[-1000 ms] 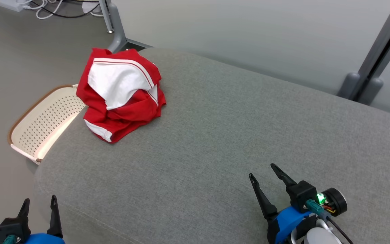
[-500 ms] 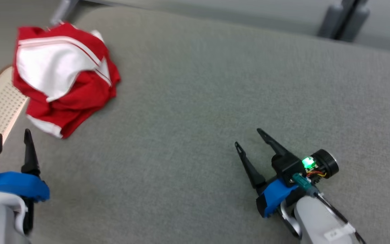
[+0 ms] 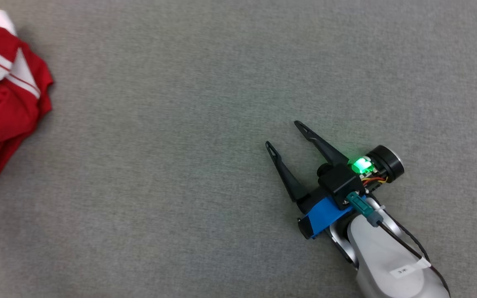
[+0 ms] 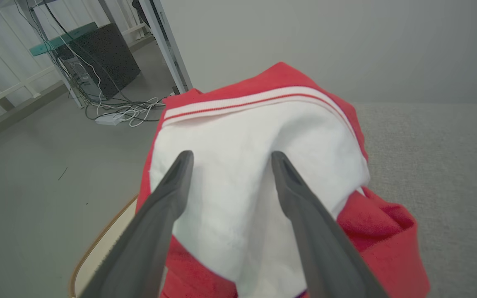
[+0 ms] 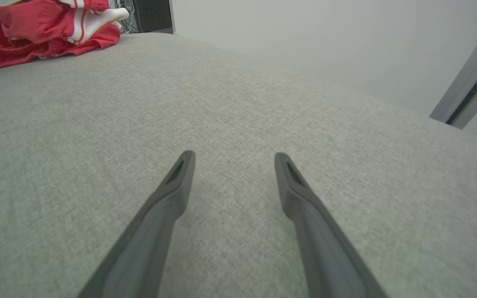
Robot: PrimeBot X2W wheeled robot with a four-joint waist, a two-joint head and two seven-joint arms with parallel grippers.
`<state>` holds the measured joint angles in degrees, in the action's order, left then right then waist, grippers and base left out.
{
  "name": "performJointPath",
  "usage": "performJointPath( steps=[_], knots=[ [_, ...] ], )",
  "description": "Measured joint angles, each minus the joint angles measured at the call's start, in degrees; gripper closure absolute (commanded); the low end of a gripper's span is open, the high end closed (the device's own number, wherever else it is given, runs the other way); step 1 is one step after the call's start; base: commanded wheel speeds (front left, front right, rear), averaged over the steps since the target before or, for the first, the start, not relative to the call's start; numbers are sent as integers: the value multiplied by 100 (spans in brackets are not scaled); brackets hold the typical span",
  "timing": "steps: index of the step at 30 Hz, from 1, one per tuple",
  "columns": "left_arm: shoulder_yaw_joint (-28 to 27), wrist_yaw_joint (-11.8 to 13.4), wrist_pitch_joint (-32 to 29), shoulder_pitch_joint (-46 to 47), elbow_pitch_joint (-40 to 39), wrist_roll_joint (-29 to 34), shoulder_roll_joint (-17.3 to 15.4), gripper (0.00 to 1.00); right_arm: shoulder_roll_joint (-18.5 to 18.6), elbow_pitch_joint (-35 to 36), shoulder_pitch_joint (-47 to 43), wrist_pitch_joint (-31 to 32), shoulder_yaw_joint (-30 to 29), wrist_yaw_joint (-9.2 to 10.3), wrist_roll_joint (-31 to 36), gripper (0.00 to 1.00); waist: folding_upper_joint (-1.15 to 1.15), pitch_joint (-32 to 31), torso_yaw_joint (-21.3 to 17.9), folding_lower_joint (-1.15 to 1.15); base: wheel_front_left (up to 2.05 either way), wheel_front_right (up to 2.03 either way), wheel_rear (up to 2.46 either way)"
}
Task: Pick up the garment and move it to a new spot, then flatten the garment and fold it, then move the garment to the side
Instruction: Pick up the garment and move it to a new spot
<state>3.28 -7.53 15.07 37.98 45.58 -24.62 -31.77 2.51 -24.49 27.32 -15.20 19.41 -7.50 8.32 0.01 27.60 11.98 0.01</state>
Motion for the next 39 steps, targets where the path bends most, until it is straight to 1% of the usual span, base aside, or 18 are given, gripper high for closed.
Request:
performJointPath(
  steps=[5, 9, 10, 11, 12, 15, 17, 22, 28, 34, 39],
  knots=[
    [399, -1, 0, 415, 802, -267, -323, 0, -29, 235, 58, -7, 45, -1, -43, 0, 0, 251, -243, -1, 0, 0, 0],
    [753, -1, 0, 708, 1293, -522, -405, 0, -44, 396, 53, -11, 33, -5, -88, 0, -1, 366, -376, 0, 0, 0, 0],
    [865, -1, 0, 738, 1389, -599, -400, 27, -42, 414, 49, -11, 16, -4, -92, 0, -1, 373, -393, 0, 0, 0, 0],
    [979, -1, 0, 745, 1449, -647, -401, 96, -41, 435, 41, -10, 9, -4, -97, 0, -1, 373, -404, -1, 0, 0, 0],
    [1050, -1, 0, 767, 1518, -744, -399, 100, -41, 443, 35, -10, 1, -4, -101, 0, -2, 371, -415, 0, 0, 0, 0],
    [1156, -1, 0, 838, 1541, -988, -420, 100, -31, 454, -13, -9, -65, -4, -155, 0, -1, 309, -421, 0, 0, 0, 0],
    [1230, -1, -2, 868, 1369, -1018, -457, 100, -16, 463, -85, -7, -145, -3, -220, 0, -1, 224, -405, 0, 0, 0, 0],
    [1257, -1, -2, 941, 573, -904, -610, 100, 20, 433, -344, 3, -320, 0, -370, 0, -1, -129, -366, 0, 0, 0, 0],
    [1227, -1, 0, 931, -452, -601, -573, 100, 20, 444, -671, 4, -369, 0, -662, 0, -2, -641, -483, -2, 0, 0, 0],
    [1347, -1, -2, 756, -1183, -406, -237, 100, 22, 465, -1065, 7, -448, 0, -924, 0, -1, -1164, -810, -1, 0, 0, 0],
    [1606, -1, -1, 461, -1579, -316, 242, 100, 25, 454, -1399, 5, -546, 1, -1024, 0, -2, -1560, -1192, -2, 0, 0, 0]
  ],
)
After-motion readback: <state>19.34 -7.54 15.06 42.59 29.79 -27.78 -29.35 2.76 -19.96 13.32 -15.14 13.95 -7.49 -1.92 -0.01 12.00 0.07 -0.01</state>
